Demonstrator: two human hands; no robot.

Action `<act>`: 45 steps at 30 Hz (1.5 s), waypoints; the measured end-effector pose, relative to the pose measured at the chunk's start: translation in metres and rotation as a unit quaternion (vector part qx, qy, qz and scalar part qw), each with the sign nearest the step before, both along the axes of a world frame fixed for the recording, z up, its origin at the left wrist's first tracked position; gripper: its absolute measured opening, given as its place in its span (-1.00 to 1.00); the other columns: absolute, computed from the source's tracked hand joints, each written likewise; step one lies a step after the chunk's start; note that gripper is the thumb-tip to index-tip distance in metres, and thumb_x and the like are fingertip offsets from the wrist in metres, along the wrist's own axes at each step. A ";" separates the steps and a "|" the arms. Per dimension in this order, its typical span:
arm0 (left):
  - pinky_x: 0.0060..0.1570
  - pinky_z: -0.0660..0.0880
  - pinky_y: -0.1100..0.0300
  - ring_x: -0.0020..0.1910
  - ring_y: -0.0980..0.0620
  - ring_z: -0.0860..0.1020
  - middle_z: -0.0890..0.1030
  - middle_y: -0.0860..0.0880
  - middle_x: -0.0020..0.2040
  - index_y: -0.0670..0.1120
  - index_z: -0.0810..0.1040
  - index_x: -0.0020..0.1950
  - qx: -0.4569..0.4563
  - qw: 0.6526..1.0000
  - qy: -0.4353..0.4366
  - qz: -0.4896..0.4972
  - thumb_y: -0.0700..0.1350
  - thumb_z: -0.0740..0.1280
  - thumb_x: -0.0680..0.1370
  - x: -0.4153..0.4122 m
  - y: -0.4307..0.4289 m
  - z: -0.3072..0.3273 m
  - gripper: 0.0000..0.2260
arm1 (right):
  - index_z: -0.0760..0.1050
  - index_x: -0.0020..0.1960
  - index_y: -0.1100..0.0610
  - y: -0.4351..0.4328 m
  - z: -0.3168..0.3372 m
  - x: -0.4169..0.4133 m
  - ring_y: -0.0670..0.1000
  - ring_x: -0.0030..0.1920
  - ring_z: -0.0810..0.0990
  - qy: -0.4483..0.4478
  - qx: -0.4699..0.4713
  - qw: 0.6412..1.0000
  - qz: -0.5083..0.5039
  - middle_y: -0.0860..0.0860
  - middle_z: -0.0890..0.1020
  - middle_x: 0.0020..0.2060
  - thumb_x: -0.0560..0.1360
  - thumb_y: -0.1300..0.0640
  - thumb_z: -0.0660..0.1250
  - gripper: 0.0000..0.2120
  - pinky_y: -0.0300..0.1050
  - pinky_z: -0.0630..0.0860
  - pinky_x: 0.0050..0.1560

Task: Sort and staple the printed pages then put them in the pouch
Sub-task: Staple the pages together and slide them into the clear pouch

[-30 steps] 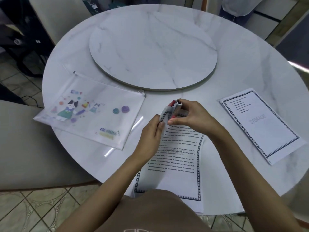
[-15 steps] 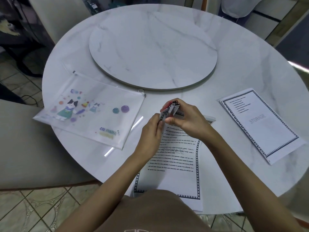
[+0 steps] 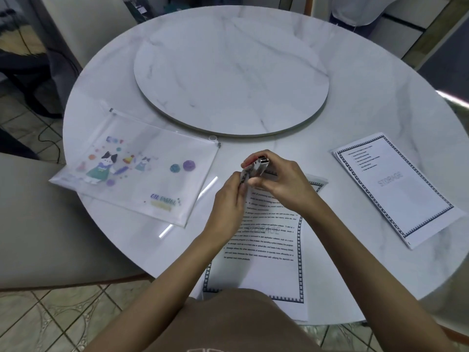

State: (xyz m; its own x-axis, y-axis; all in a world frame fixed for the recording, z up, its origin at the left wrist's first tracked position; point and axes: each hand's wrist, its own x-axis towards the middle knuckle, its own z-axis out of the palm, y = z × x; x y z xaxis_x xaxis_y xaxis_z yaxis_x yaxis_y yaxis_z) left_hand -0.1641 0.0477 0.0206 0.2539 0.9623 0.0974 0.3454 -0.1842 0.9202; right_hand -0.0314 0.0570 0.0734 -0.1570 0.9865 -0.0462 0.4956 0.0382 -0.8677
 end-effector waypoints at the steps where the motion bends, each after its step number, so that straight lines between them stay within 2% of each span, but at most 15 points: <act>1: -0.29 0.32 0.45 -0.28 0.33 0.43 0.41 0.16 -0.27 -0.02 0.33 -0.06 -0.005 1.000 -0.001 -0.005 -0.09 0.09 0.63 0.001 -0.001 0.000 -0.91 | 0.49 0.10 0.05 0.001 0.000 0.001 -0.18 0.02 0.60 -0.001 -0.004 1.000 -0.002 -0.04 0.65 -0.01 0.39 0.19 0.44 -0.69 -0.31 0.49 0.14; 4: -0.30 0.33 0.43 -0.29 0.20 0.42 0.43 0.13 -0.25 -0.05 0.33 -0.06 -0.026 1.000 -0.003 -0.010 -0.06 0.07 0.63 0.004 -0.002 0.001 -0.88 | 0.46 0.18 0.07 0.003 0.000 0.001 -0.14 0.13 0.57 -0.016 -0.028 0.999 -0.013 -0.07 0.63 0.04 0.36 0.05 0.47 -0.58 -0.20 0.46 0.23; 6: -0.32 0.32 0.43 -0.29 0.19 0.41 0.45 0.10 -0.24 -0.10 0.37 -0.04 -0.039 0.999 -0.010 -0.009 -0.06 0.07 0.63 0.004 -0.003 0.000 -0.84 | 0.45 0.19 0.08 0.004 0.002 0.001 -0.17 0.13 0.56 -0.017 -0.051 0.998 -0.014 -0.08 0.61 0.06 0.37 0.06 0.47 -0.57 -0.22 0.45 0.22; 8: -0.26 0.34 0.45 -0.21 0.20 0.45 0.52 0.06 -0.15 -0.14 0.43 0.07 -0.055 0.998 -0.022 -0.008 -0.07 0.08 0.63 0.004 -0.003 0.000 -0.80 | 0.45 0.18 0.07 0.003 0.003 0.002 -0.19 0.10 0.57 -0.001 -0.072 0.997 -0.004 -0.08 0.60 0.04 0.37 0.13 0.47 -0.59 -0.31 0.46 0.18; 10: -0.19 0.35 0.53 -0.12 0.24 0.48 0.53 0.06 -0.05 -0.14 0.44 0.16 -0.068 0.997 -0.028 -0.004 -0.14 0.10 0.63 0.003 -0.003 0.000 -0.81 | 0.48 0.16 0.08 0.002 0.003 0.003 -0.22 0.06 0.56 -0.016 -0.071 0.997 0.011 -0.08 0.59 0.01 0.38 0.17 0.47 -0.62 -0.51 0.41 0.08; 11: -0.19 0.35 0.57 -0.12 0.27 0.47 0.52 0.06 -0.04 -0.14 0.44 0.17 -0.074 0.997 -0.024 -0.001 -0.17 0.10 0.63 0.003 -0.003 0.000 -0.81 | 0.49 0.15 0.09 0.002 0.003 0.004 -0.26 0.03 0.54 -0.035 -0.063 0.997 0.020 -0.09 0.59 0.00 0.38 0.17 0.46 -0.64 -0.60 0.36 0.02; 13: -0.20 0.34 0.59 -0.14 0.28 0.46 0.52 0.04 -0.04 -0.13 0.45 0.15 -0.085 0.996 -0.018 0.004 -0.21 0.10 0.62 0.003 -0.003 0.001 -0.82 | 0.51 0.15 0.11 0.002 0.003 0.004 -0.25 0.03 0.50 -0.071 -0.043 0.996 0.033 -0.06 0.57 0.03 0.39 0.16 0.46 -0.65 -0.65 0.30 -0.03; 18: -0.21 0.35 0.58 -0.16 0.25 0.47 0.52 0.04 -0.10 -0.08 0.42 -0.02 -0.082 0.997 -0.013 0.007 -0.24 0.12 0.60 0.003 -0.003 0.004 -0.88 | 0.49 0.20 0.08 0.003 0.004 0.004 -0.18 0.10 0.47 -0.126 -0.007 0.990 0.065 -0.02 0.55 0.11 0.34 0.12 0.49 -0.55 -0.60 0.28 0.07; 24: -0.20 0.33 0.60 -0.10 0.11 0.47 0.52 0.01 -0.05 -0.20 0.49 0.08 -0.055 0.998 0.018 0.003 -0.24 0.14 0.60 0.004 -0.001 0.005 -0.84 | 0.47 0.17 0.14 0.005 0.006 0.002 -0.07 0.12 0.49 -0.200 0.022 0.976 0.084 0.00 0.55 0.10 0.36 0.07 0.48 -0.57 -0.28 0.37 0.15; 29: -0.23 0.31 0.59 -0.24 0.30 0.40 0.45 0.11 -0.17 -0.25 0.49 0.06 -0.029 0.999 0.037 0.002 -0.28 0.13 0.59 0.005 -0.001 0.007 -0.84 | 0.46 0.14 0.15 0.007 0.009 0.000 -0.02 0.10 0.50 -0.217 0.023 0.973 0.078 0.01 0.56 0.08 0.34 0.11 0.50 -0.57 -0.17 0.39 0.12; 31: -0.21 0.33 0.57 -0.23 0.25 0.43 0.48 0.06 -0.14 -0.26 0.50 0.05 -0.026 0.999 0.032 0.003 -0.28 0.14 0.58 0.005 -0.001 0.008 -0.84 | 0.47 0.16 0.14 0.008 0.010 0.001 -0.03 0.11 0.51 -0.217 0.019 0.972 0.085 0.00 0.56 0.09 0.33 0.14 0.50 -0.57 -0.22 0.38 0.12; 35: -0.16 0.33 0.57 -0.09 0.09 0.46 0.52 0.03 -0.06 -0.22 0.51 0.11 -0.030 0.999 0.022 -0.007 -0.26 0.15 0.58 0.005 -0.002 0.007 -0.81 | 0.49 0.19 0.14 0.011 0.008 0.006 -0.05 0.11 0.50 -0.229 0.014 0.968 0.103 0.02 0.56 0.09 0.35 0.16 0.48 -0.57 -0.49 0.29 -0.01; 39: -0.16 0.29 0.62 -0.08 0.13 0.46 0.52 0.06 -0.01 -0.18 0.51 0.15 -0.023 1.000 0.017 -0.008 -0.21 0.14 0.61 0.005 -0.001 0.003 -0.79 | 0.50 0.20 0.14 0.009 0.007 0.009 -0.17 0.06 0.50 -0.190 0.012 0.978 0.090 0.00 0.59 0.09 0.37 0.19 0.47 -0.59 -0.61 0.28 0.00; 42: -0.25 0.32 0.49 -0.24 0.21 0.43 0.51 0.07 -0.16 -0.06 0.42 -0.08 -0.019 0.999 0.023 -0.018 -0.16 0.12 0.63 0.004 -0.001 0.001 -0.87 | 0.51 0.16 0.12 0.007 0.007 0.010 -0.36 -0.06 0.53 -0.079 -0.010 0.996 0.034 -0.12 0.61 -0.03 0.35 0.22 0.49 -0.60 -0.60 0.36 0.02; 45: -0.33 0.27 0.44 -0.33 0.28 0.40 0.37 0.13 -0.32 0.10 0.23 -0.25 -0.011 0.999 0.033 -0.017 -0.14 0.10 0.64 0.004 -0.001 0.001 -0.73 | 0.52 0.12 0.09 0.006 0.007 0.010 -0.47 -0.12 0.51 -0.039 -0.009 0.999 0.012 -0.19 0.58 -0.11 0.35 0.22 0.49 -0.63 -0.59 0.36 -0.01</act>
